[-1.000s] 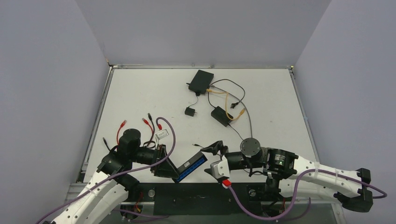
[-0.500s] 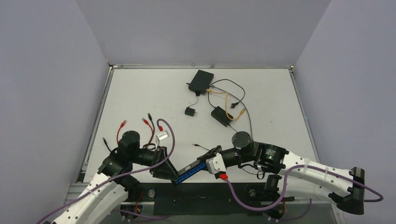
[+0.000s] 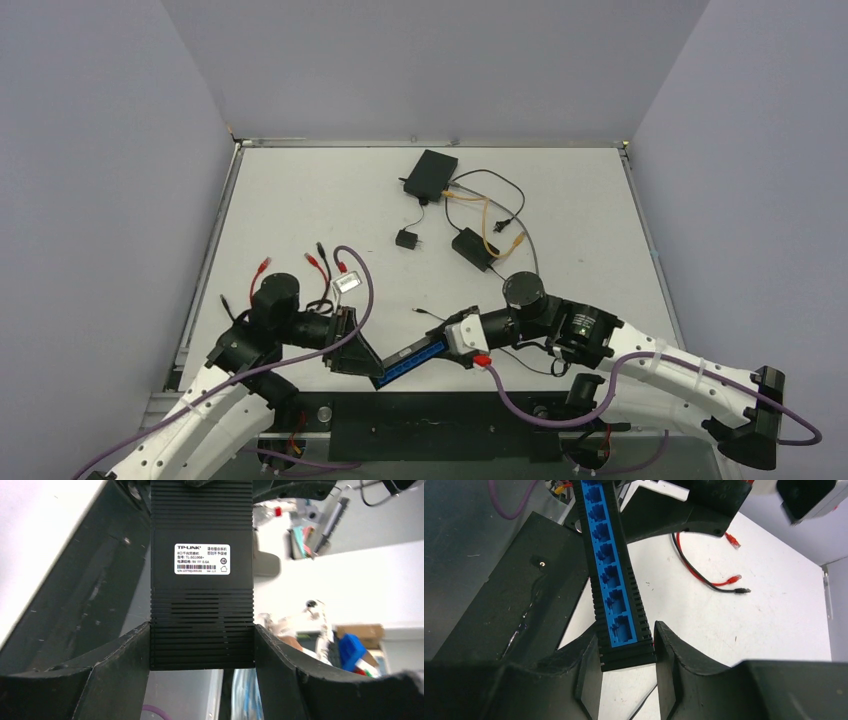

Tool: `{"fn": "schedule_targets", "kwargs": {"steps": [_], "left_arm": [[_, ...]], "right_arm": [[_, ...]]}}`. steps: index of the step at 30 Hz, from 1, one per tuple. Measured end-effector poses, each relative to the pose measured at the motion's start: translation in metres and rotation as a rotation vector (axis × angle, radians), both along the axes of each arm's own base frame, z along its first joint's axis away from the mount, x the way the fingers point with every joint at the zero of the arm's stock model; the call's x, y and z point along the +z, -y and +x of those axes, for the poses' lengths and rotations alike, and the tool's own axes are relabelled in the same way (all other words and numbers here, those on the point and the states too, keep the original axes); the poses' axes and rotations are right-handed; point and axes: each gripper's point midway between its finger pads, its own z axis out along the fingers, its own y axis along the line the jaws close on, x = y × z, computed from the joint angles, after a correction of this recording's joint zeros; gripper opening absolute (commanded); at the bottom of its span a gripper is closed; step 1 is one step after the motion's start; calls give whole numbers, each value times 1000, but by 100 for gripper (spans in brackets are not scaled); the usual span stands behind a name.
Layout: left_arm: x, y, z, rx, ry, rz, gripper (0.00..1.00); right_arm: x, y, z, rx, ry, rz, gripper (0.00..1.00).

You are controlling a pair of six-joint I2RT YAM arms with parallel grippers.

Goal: Insert the plug into the switch port
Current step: Place the switch port at the center of the board, then adjust the switch port at the center of the board.

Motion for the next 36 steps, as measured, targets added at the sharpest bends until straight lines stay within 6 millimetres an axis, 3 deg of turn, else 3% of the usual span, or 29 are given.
{"fn": "schedule_targets", "kwargs": {"steps": [9,12,17,21,28,36], "left_arm": [[44,-12,44,306,272,128,43],[51,-18,55,367,364,148,43],[36,-30,81,460,496,257,44],[29,-35,93,491,532,308,44],[26,-38,98,510,561,328,48],[21,-28,98,478,552,285,57]], "right_arm": [[19,-5,22,-60,-47,-49,0],[21,-8,25,-67,-65,-57,0],[7,-5,16,-80,-217,-127,0],[11,-5,15,-95,-272,-119,0],[13,-8,27,-149,-339,-105,0],[-11,-28,54,-256,-528,-164,0]]}}
